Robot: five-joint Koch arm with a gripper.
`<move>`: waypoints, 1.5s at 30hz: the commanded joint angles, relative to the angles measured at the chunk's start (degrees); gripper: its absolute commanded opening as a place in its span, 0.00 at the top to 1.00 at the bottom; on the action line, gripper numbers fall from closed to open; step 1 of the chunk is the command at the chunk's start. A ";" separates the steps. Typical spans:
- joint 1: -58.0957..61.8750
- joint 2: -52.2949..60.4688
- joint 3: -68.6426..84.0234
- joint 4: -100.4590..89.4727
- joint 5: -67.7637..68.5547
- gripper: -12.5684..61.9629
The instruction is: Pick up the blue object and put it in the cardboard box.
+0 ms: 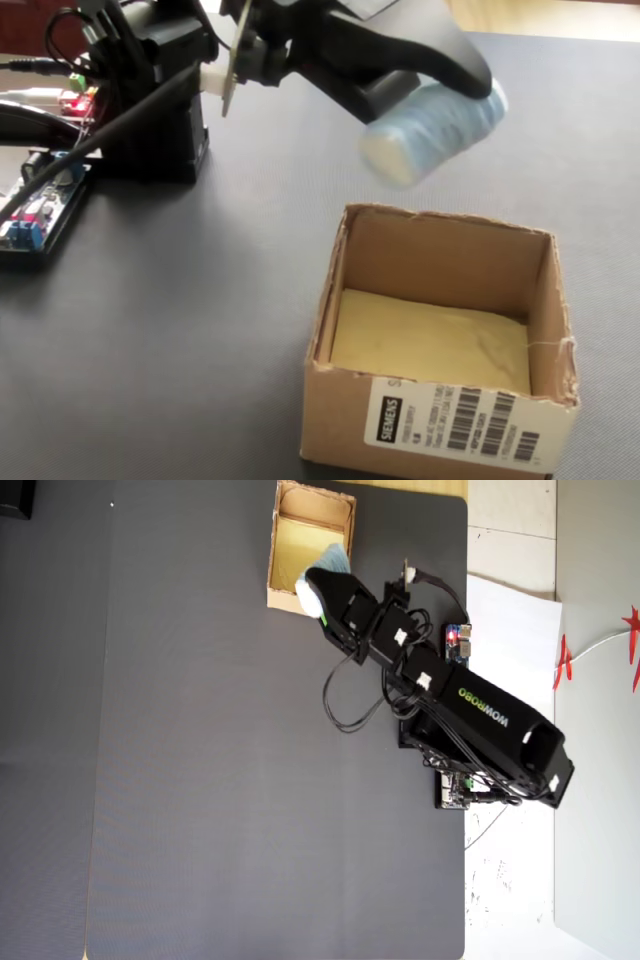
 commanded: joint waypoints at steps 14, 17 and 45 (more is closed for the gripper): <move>9.14 -11.87 -16.96 7.38 0.79 0.54; 9.76 -12.04 -16.96 10.72 1.14 0.45; -16.08 8.61 8.70 -8.09 14.68 0.39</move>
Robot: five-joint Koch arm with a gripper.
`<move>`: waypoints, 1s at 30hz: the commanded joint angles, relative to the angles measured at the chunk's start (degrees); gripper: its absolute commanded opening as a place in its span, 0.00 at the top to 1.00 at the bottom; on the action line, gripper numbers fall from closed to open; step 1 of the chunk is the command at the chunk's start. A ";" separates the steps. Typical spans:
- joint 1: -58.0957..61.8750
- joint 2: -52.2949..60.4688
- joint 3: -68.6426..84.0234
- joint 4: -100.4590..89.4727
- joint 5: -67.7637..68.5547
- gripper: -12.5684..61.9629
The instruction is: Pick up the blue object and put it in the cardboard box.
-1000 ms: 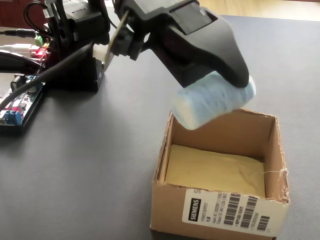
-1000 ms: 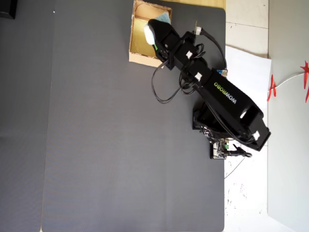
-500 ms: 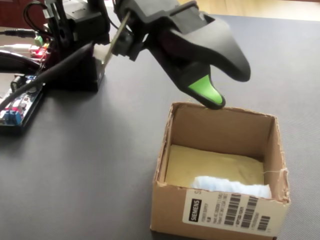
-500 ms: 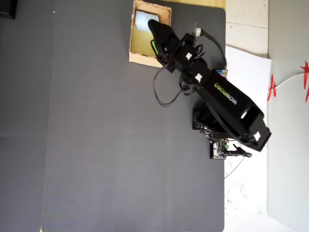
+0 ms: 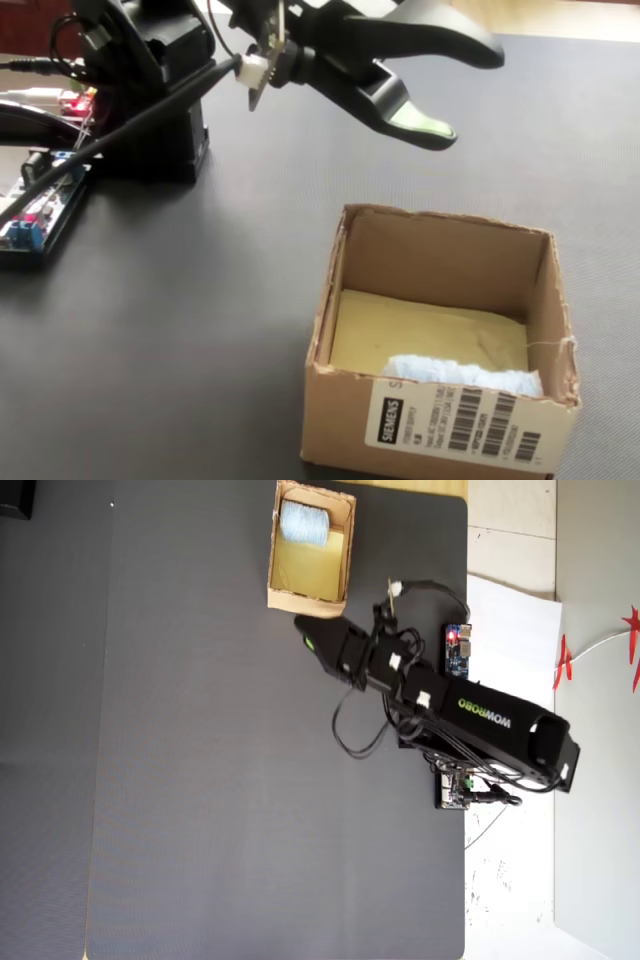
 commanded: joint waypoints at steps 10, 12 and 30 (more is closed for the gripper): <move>-9.49 7.29 9.58 -8.44 4.57 0.38; -11.16 7.29 12.48 -10.72 4.22 0.38; -17.58 7.29 23.73 -0.62 0.70 0.37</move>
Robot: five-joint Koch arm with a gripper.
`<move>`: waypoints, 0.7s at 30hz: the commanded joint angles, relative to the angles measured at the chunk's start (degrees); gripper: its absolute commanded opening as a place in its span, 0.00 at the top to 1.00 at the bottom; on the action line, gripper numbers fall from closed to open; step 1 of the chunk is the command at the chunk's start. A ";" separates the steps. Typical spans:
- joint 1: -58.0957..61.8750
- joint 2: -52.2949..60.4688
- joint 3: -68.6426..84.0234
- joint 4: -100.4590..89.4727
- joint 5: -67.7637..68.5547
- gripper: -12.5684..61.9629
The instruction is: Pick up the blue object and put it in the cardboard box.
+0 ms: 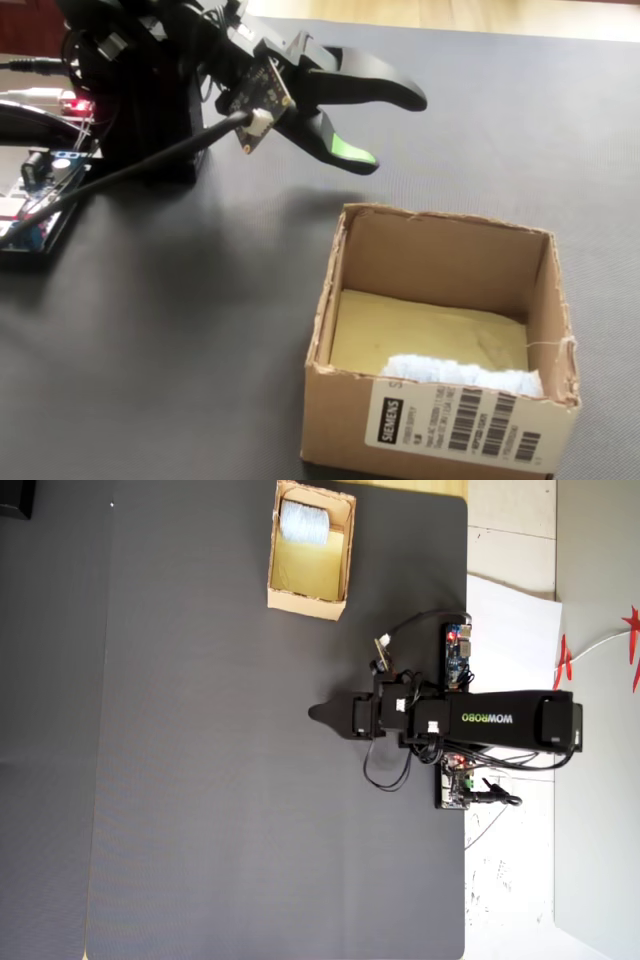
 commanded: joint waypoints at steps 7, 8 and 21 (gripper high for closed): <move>-0.44 5.19 2.29 9.84 0.00 0.37; -0.35 5.19 2.29 9.84 0.09 0.37; -0.09 5.19 2.29 11.16 0.18 0.37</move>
